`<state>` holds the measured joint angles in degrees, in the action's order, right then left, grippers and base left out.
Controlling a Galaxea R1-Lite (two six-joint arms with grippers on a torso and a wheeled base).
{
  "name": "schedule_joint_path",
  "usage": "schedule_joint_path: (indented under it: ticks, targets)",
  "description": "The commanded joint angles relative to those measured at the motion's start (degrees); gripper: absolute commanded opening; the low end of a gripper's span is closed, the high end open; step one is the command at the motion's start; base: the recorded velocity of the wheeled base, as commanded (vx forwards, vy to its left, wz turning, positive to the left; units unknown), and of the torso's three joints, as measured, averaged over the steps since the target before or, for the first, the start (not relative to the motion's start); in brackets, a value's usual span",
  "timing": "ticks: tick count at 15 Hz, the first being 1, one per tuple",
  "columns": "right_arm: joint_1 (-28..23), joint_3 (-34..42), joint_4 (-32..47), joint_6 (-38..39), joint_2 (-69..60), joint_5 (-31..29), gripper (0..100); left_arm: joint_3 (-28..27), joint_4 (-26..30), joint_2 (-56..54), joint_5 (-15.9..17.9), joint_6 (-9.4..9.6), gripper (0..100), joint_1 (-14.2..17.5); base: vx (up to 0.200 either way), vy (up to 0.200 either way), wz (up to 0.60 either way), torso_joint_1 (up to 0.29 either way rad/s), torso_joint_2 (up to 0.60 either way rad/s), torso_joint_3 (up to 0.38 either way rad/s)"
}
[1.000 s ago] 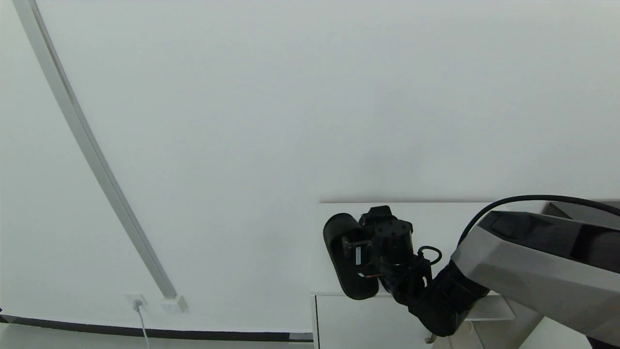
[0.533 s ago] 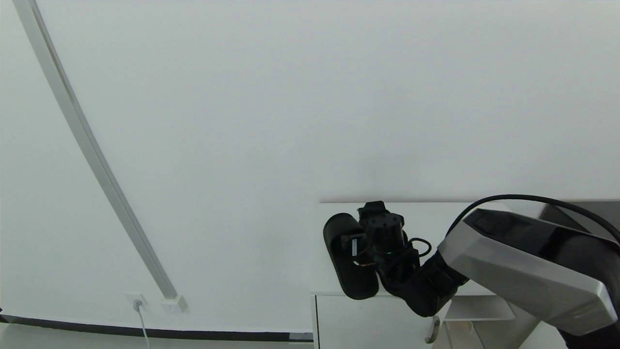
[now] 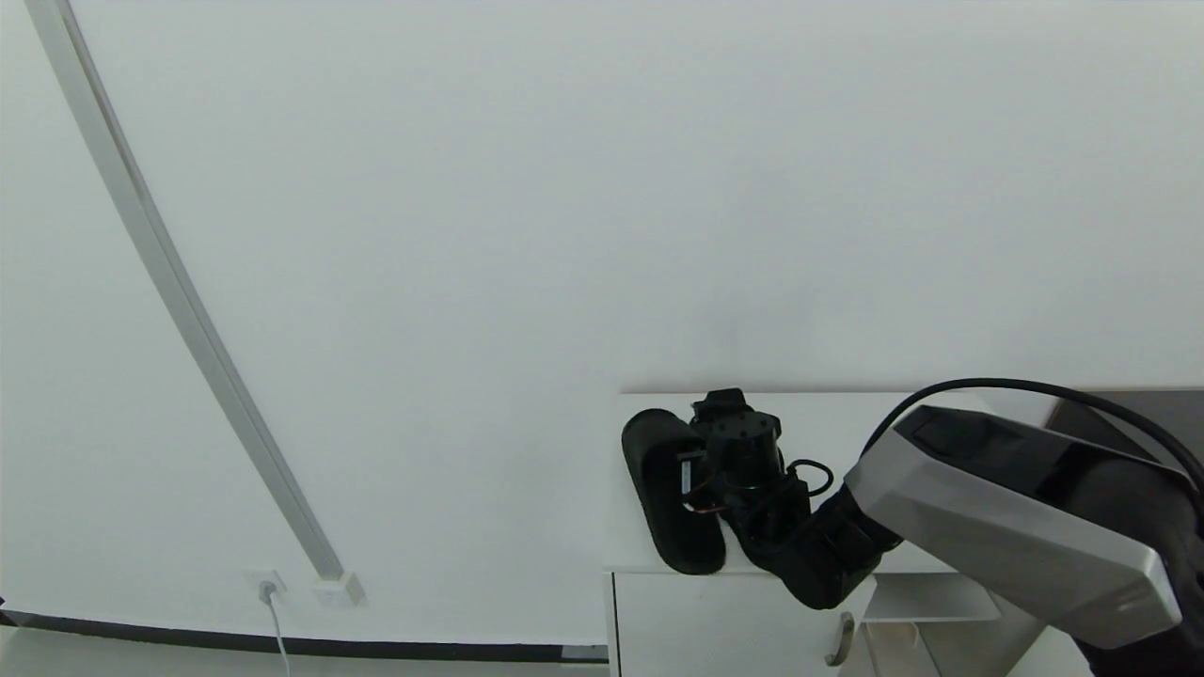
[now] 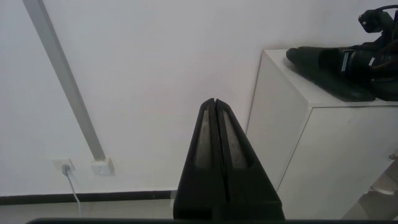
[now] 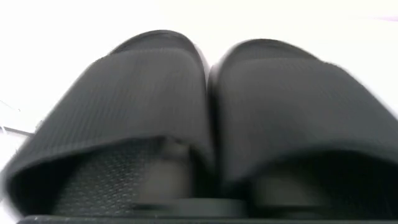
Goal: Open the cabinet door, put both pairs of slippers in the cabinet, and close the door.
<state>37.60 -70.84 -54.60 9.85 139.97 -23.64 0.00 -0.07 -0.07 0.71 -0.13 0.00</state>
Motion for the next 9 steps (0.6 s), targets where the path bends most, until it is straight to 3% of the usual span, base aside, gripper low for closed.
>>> schedule_joint_path:
  ticks: [1,6,9]
  targets:
    - [0.11,0.44,0.02,-0.01,-0.58,-0.01,0,0.00,-0.01,0.07,0.00,-0.04,0,0.00,0.000,0.000,0.00,0.000,0.00,0.000]
    - [0.29,2.72,2.75,-4.22,-11.39,-0.18,0,0.00,-0.01,0.07,0.00,-0.04,0,0.00,0.000,0.000,0.00,0.000,0.00,0.000]
    - [0.72,11.51,20.59,-5.28,-33.19,11.24,0,0.00,-0.01,0.07,0.00,-0.04,0,0.00,0.000,0.000,0.00,0.000,0.00,0.000]
